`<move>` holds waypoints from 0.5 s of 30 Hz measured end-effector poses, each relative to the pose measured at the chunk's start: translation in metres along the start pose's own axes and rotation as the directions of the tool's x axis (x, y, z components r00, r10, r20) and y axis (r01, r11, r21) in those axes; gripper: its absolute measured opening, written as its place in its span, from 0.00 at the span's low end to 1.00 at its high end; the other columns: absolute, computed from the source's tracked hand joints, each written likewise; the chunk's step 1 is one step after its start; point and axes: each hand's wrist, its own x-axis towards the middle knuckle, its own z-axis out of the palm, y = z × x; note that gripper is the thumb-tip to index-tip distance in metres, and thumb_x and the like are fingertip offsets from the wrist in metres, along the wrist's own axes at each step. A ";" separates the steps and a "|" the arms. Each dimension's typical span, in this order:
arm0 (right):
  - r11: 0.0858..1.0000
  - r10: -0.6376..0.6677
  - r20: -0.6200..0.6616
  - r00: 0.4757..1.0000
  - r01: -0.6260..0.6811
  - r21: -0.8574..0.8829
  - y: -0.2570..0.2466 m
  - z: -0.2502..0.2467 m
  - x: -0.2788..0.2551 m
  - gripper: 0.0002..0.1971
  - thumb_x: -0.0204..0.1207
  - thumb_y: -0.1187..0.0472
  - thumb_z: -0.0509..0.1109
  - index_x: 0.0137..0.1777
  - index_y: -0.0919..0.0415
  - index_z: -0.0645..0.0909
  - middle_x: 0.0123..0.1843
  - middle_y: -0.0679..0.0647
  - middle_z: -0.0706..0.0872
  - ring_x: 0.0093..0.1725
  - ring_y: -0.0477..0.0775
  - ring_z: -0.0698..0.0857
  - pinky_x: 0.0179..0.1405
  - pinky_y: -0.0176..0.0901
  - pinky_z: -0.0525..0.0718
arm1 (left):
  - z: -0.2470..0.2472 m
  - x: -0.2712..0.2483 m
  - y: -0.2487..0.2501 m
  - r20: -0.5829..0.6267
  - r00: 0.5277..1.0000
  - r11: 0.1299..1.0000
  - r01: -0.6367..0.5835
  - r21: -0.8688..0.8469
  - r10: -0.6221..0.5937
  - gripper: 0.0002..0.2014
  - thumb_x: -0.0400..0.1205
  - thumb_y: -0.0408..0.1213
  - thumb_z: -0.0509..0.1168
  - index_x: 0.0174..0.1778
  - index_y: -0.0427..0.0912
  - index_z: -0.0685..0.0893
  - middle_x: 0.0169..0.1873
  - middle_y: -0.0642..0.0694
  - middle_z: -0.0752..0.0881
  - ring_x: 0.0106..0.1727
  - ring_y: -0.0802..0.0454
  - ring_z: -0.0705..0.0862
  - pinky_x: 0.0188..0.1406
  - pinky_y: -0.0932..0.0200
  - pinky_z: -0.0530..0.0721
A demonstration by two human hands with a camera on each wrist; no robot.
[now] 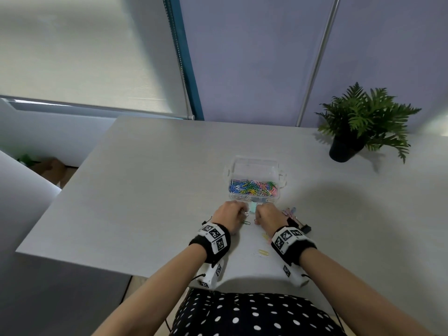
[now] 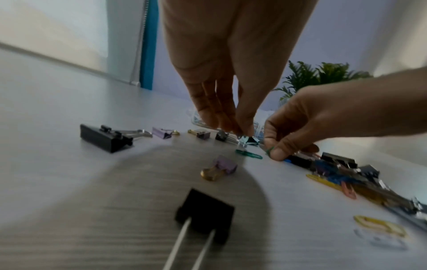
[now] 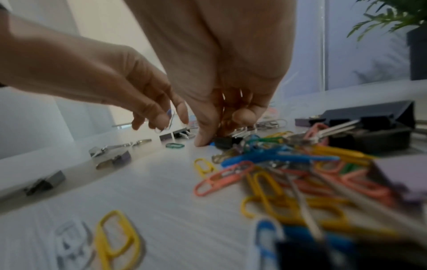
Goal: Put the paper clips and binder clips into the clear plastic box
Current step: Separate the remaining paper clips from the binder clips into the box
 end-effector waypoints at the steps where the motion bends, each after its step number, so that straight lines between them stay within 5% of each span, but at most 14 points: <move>1: 1.000 -0.006 0.022 1.000 0.006 -0.001 -0.001 -0.002 0.002 0.06 0.71 0.67 0.69 0.46 0.69 0.81 0.52 0.65 0.84 0.56 0.63 0.80 0.52 0.55 0.81 | 0.002 -0.001 0.001 0.029 1.000 0.999 -0.008 0.036 0.007 0.12 0.78 0.33 0.61 0.56 0.43 0.82 0.56 0.41 0.84 0.58 0.41 0.82 0.56 0.51 0.80; 3: 0.995 -0.026 0.032 0.999 0.023 0.099 0.001 -0.008 0.002 0.04 0.68 0.68 0.71 0.34 0.63 0.81 0.44 0.65 0.86 0.48 0.62 0.83 0.47 0.52 0.81 | 0.006 -0.002 0.006 0.082 0.997 0.992 -0.023 0.122 0.013 0.12 0.78 0.32 0.60 0.58 0.41 0.80 0.57 0.38 0.83 0.59 0.39 0.81 0.57 0.47 0.80; 5: 0.952 -0.022 -0.036 0.999 0.032 0.305 0.006 -0.017 0.001 0.15 0.66 0.69 0.73 0.25 0.54 0.74 0.32 0.56 0.84 0.34 0.55 0.81 0.40 0.45 0.77 | 0.008 -0.004 0.011 0.103 0.995 0.981 -0.036 0.191 0.016 0.12 0.79 0.31 0.60 0.58 0.38 0.78 0.58 0.36 0.81 0.60 0.38 0.80 0.56 0.44 0.80; 9: 0.797 0.055 -0.131 0.990 0.035 0.603 0.011 -0.033 -0.010 0.07 0.70 0.68 0.72 0.35 0.60 0.78 0.32 0.46 0.80 0.30 0.35 0.80 0.33 0.19 0.73 | 0.016 -0.004 0.016 0.083 0.995 0.958 -0.072 0.277 0.051 0.12 0.81 0.33 0.57 0.60 0.37 0.77 0.58 0.37 0.80 0.63 0.39 0.77 0.55 0.42 0.83; 15: 0.599 0.059 -0.096 0.994 0.042 0.799 0.020 -0.037 -0.014 0.08 0.74 0.71 0.67 0.37 0.61 0.74 0.30 0.53 0.84 0.27 0.40 0.81 0.32 0.32 0.77 | 0.015 -0.006 0.018 0.103 0.986 0.910 -0.163 0.382 0.133 0.13 0.84 0.37 0.55 0.63 0.38 0.77 0.58 0.38 0.78 0.62 0.40 0.76 0.52 0.44 0.81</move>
